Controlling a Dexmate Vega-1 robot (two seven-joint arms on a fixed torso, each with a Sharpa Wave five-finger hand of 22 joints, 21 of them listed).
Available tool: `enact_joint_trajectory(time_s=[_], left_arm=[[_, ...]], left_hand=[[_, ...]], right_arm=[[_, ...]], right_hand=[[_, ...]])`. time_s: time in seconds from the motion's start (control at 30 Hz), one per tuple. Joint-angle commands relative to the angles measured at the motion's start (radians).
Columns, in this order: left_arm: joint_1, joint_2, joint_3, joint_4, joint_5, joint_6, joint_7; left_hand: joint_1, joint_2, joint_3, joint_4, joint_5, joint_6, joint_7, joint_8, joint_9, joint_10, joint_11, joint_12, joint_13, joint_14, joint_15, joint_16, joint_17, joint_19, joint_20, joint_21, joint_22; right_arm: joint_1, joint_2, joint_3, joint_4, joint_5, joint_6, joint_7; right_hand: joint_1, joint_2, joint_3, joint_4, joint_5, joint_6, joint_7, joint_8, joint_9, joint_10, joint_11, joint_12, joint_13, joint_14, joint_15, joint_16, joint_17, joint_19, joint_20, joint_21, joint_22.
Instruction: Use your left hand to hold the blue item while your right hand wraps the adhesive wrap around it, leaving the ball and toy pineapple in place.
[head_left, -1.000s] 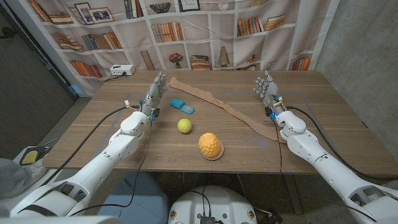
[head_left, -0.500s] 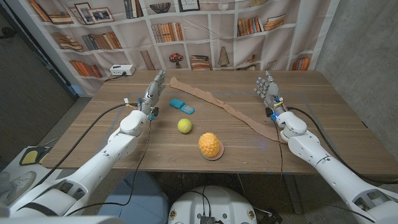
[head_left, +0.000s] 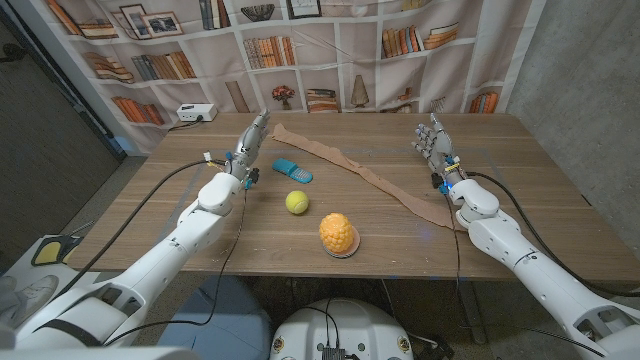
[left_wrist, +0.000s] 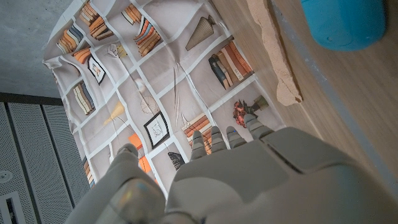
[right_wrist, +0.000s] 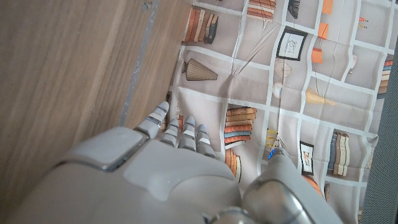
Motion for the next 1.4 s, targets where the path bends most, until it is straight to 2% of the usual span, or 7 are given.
enact_joint_trajectory(time_s=[0.03, 0.27, 0.47, 0.87, 1.07, 1.13, 1.4], left_arm=[[-0.012, 0.015, 0.012, -0.018, 0.057, -0.005, 0.027], [-0.010, 0.045, 0.009, -0.062, 0.102, 0.015, 0.054], [-0.010, 0.047, 0.003, -0.058, 0.079, 0.007, 0.029], [0.010, 0.108, 0.000, -0.118, 0.160, 0.029, 0.062], [0.020, 0.131, -0.006, -0.146, 0.177, 0.048, 0.066], [0.021, 0.135, -0.007, -0.147, 0.183, 0.047, 0.067], [0.024, 0.164, -0.005, -0.176, 0.228, 0.075, 0.080]], left_hand=[[0.013, 0.001, 0.006, -0.009, 0.005, 0.009, 0.002, 0.000, 0.002, 0.009, -0.008, 0.004, 0.005, 0.003, -0.007, 0.004, 0.004, -0.002, -0.004, 0.004, 0.002], [0.030, 0.001, 0.013, -0.023, 0.006, 0.005, 0.003, -0.002, 0.002, 0.012, -0.009, 0.003, 0.005, 0.005, -0.007, 0.005, 0.003, -0.003, -0.006, 0.003, 0.001], [0.045, 0.003, 0.020, -0.036, 0.007, 0.004, 0.003, -0.002, 0.002, 0.016, -0.009, 0.003, 0.005, 0.005, -0.006, 0.004, 0.002, -0.004, -0.006, 0.003, 0.001], [0.150, 0.029, 0.072, -0.112, 0.006, -0.003, 0.001, -0.002, 0.002, 0.040, -0.023, 0.004, 0.007, 0.019, -0.010, 0.008, 0.002, -0.005, -0.004, 0.002, -0.001], [0.192, 0.037, 0.093, -0.139, 0.004, -0.006, 0.000, -0.002, 0.002, 0.060, -0.029, 0.010, 0.010, 0.030, -0.012, 0.011, 0.002, -0.005, -0.003, 0.002, 0.000], [0.205, 0.038, 0.099, -0.146, 0.003, -0.007, 0.000, -0.002, 0.002, 0.074, -0.036, 0.015, 0.012, 0.033, -0.013, 0.011, 0.003, -0.005, -0.002, 0.003, 0.000], [0.236, 0.037, 0.112, -0.157, 0.001, -0.005, 0.002, -0.001, 0.002, 0.061, -0.034, 0.008, 0.014, 0.029, -0.024, 0.007, 0.003, -0.003, 0.000, 0.004, 0.000]], right_arm=[[0.014, -0.012, 0.003, 0.018, 0.002, 0.012, 0.033], [0.015, -0.008, 0.006, 0.021, 0.020, 0.014, 0.053], [0.008, -0.015, 0.006, 0.008, 0.023, 0.006, 0.054], [-0.009, -0.030, 0.011, -0.025, 0.020, -0.006, 0.038], [-0.011, -0.030, 0.011, -0.032, 0.014, -0.004, 0.029], [-0.012, -0.034, 0.009, -0.035, 0.008, -0.007, 0.026], [-0.014, -0.038, 0.010, -0.043, 0.011, -0.019, 0.021]], right_hand=[[0.010, 0.000, 0.003, -0.005, 0.003, 0.000, 0.004, 0.006, 0.004, 0.002, 0.010, -0.002, 0.002, -0.009, -0.002, 0.003, 0.001, 0.000, -0.002, 0.004, 0.004], [0.012, 0.001, 0.004, -0.007, 0.003, 0.000, 0.004, 0.006, 0.004, 0.004, 0.008, -0.002, 0.002, -0.011, -0.004, 0.002, 0.001, 0.000, -0.002, 0.004, 0.004], [0.014, 0.001, 0.004, -0.009, 0.003, 0.001, 0.004, 0.006, 0.004, 0.004, 0.008, -0.003, 0.002, -0.012, -0.004, 0.001, 0.001, -0.002, -0.002, 0.004, 0.004], [0.016, 0.001, 0.004, -0.012, 0.002, 0.000, 0.005, 0.006, 0.004, 0.002, 0.008, -0.004, 0.003, -0.014, -0.004, 0.001, 0.001, -0.004, 0.000, 0.004, 0.004], [0.017, 0.002, 0.004, -0.013, 0.002, -0.001, 0.005, 0.006, 0.004, 0.002, 0.008, -0.005, 0.003, -0.014, -0.004, 0.001, 0.001, -0.004, 0.000, 0.004, 0.004], [0.017, 0.002, 0.004, -0.013, 0.002, -0.001, 0.005, 0.006, 0.004, 0.002, 0.007, -0.005, 0.003, -0.014, -0.004, 0.001, 0.001, -0.005, 0.000, 0.004, 0.004], [0.018, 0.003, 0.004, -0.014, 0.002, 0.000, 0.004, 0.006, 0.004, 0.002, 0.008, -0.005, 0.003, -0.015, -0.005, 0.001, 0.001, -0.006, 0.001, 0.004, 0.004]])
